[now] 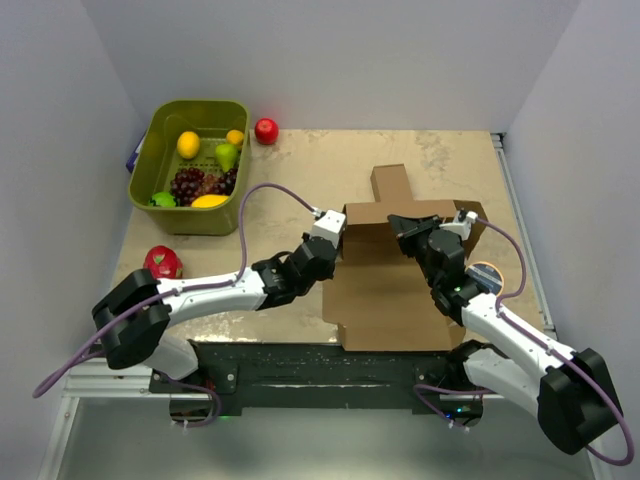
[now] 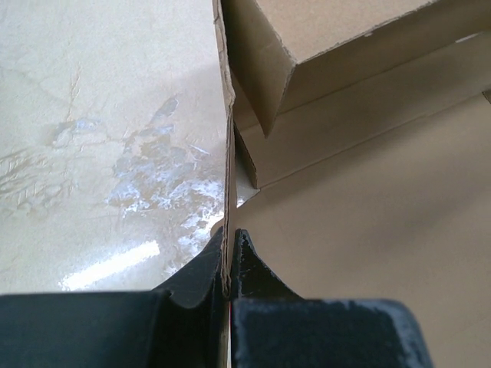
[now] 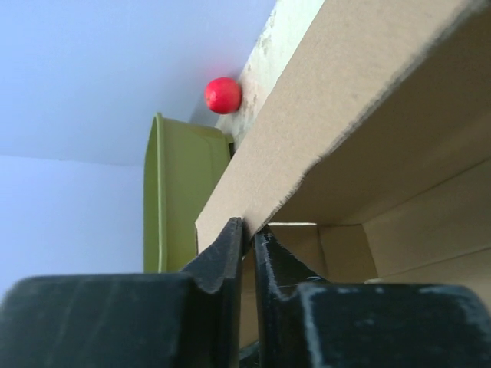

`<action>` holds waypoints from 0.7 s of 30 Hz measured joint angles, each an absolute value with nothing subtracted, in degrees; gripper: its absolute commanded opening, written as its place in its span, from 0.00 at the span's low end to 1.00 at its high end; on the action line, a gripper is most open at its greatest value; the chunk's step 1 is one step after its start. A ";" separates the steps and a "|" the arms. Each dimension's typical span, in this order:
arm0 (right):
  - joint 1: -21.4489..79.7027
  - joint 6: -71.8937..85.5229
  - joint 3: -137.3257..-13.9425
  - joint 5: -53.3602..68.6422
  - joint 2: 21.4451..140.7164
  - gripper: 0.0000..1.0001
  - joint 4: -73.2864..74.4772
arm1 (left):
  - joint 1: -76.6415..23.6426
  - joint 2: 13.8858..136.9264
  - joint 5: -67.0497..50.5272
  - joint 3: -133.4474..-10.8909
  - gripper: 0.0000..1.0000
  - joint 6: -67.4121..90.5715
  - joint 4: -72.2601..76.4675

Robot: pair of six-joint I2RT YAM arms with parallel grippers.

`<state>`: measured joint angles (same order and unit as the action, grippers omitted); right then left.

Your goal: Fold the paper box

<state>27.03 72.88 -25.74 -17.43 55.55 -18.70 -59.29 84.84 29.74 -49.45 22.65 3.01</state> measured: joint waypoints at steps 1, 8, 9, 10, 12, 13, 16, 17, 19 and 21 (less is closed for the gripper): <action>26.98 73.12 -25.63 -17.43 55.55 0.03 -19.00 | -59.29 84.66 29.30 -49.19 0.12 22.39 3.36; 26.81 75.16 -24.77 -17.28 55.55 0.00 -21.19 | -59.40 82.37 25.28 -46.19 0.70 19.42 5.72; 26.76 75.29 -24.77 -17.26 55.55 0.00 -21.26 | -59.42 81.67 24.80 -45.65 0.73 18.90 5.96; 26.70 75.40 -24.77 -17.26 55.55 0.00 -21.26 | -59.40 80.95 24.40 -45.19 0.75 18.55 6.22; 26.61 75.55 -24.75 -17.26 55.55 0.00 -21.26 | -59.27 78.81 23.11 -44.16 0.75 17.80 7.29; 26.61 75.61 -24.73 -17.26 55.55 0.00 -21.26 | -59.07 77.65 22.52 -43.51 0.75 17.39 8.05; 26.61 75.70 -24.73 -17.26 55.55 0.00 -21.28 | -57.95 73.28 19.66 -40.82 0.74 16.27 11.18; 26.61 75.70 -24.73 -17.26 55.55 0.00 -21.28 | -57.36 71.75 18.79 -39.64 0.73 15.81 12.40; 26.61 75.72 -24.73 -17.23 55.53 0.00 -21.28 | -55.83 68.97 17.45 -37.21 0.71 15.38 14.48; 26.61 75.75 -24.73 -17.19 55.51 0.00 -21.28 | -54.26 67.35 16.49 -35.51 0.69 15.33 16.12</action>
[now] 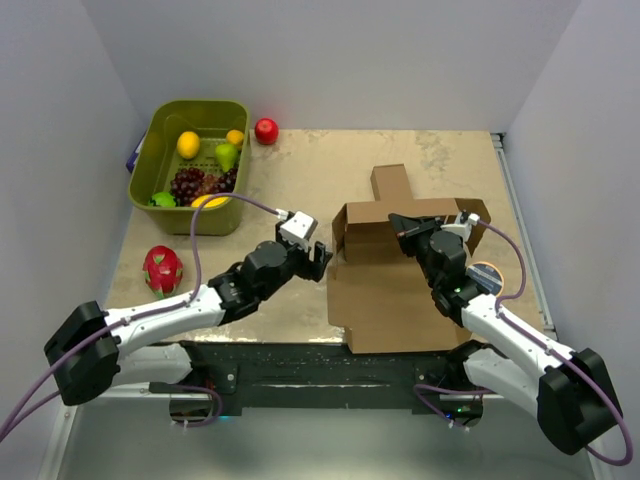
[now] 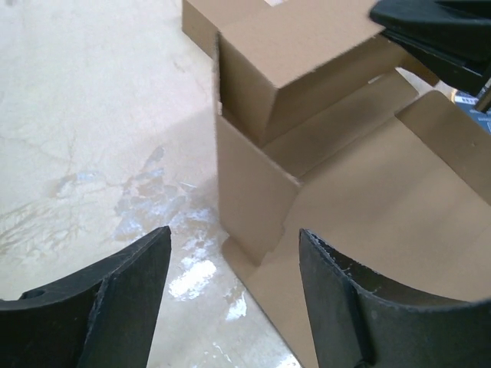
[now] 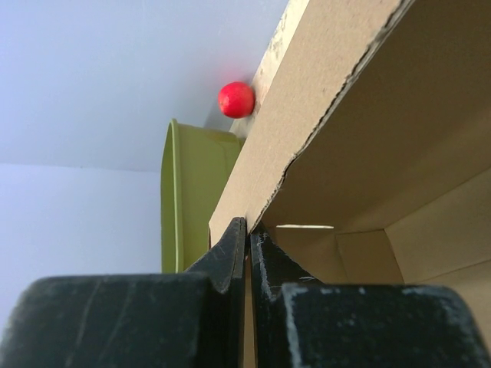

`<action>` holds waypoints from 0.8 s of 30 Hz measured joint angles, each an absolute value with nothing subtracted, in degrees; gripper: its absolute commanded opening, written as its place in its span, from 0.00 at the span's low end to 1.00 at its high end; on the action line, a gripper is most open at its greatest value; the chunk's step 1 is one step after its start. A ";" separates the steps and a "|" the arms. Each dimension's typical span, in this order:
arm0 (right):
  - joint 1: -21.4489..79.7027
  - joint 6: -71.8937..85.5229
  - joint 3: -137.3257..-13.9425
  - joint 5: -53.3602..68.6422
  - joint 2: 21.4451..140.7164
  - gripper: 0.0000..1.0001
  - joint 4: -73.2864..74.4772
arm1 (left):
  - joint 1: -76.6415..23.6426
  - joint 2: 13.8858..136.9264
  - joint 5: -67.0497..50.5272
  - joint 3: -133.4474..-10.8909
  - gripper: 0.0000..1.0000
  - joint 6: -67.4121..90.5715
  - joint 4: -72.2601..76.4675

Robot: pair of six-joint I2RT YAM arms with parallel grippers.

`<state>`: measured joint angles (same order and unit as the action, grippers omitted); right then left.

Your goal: Fold the paper box

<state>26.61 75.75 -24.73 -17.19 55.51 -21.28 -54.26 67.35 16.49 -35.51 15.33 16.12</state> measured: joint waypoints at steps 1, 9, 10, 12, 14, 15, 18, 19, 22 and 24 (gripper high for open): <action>26.61 75.79 -24.73 -17.15 55.51 0.00 -21.28 | -53.32 67.07 16.14 -34.98 0.69 15.31 16.69; 26.61 75.92 -24.71 -16.99 55.51 0.00 -21.39 | -49.93 74.94 14.24 -34.81 0.72 11.79 22.50; 26.61 75.92 -24.71 -16.97 55.51 0.00 -21.39 | -49.93 76.44 13.87 -34.83 0.71 10.90 23.33; 26.61 75.90 -24.69 -16.99 55.51 0.00 -21.41 | -49.93 79.20 13.23 -35.09 0.70 9.28 25.04; 26.61 75.90 -24.69 -16.99 55.48 0.00 -21.39 | -49.91 82.46 12.47 -36.14 0.69 7.40 26.63; 26.61 75.90 -24.69 -16.99 55.48 0.00 -21.39 | -49.91 83.64 12.21 -36.64 0.68 6.70 27.22; 26.61 75.90 -24.69 -16.99 55.33 0.00 -21.26 | -49.89 87.26 11.38 -38.81 0.67 4.86 29.34; 26.61 75.88 -24.67 -17.02 55.18 0.00 -21.21 | -49.89 88.23 10.96 -39.51 0.66 4.58 29.95; 26.61 75.88 -24.49 -17.04 54.59 0.00 -20.97 | -49.89 90.48 10.02 -40.88 0.63 3.62 32.14; 26.61 75.88 -24.40 -17.04 54.39 0.00 -20.88 | -49.89 91.72 9.54 -41.60 0.62 3.40 33.08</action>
<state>26.61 75.88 -24.40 -17.04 54.39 -20.88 -49.89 91.72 9.54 -41.60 3.40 33.08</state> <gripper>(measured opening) 0.022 0.642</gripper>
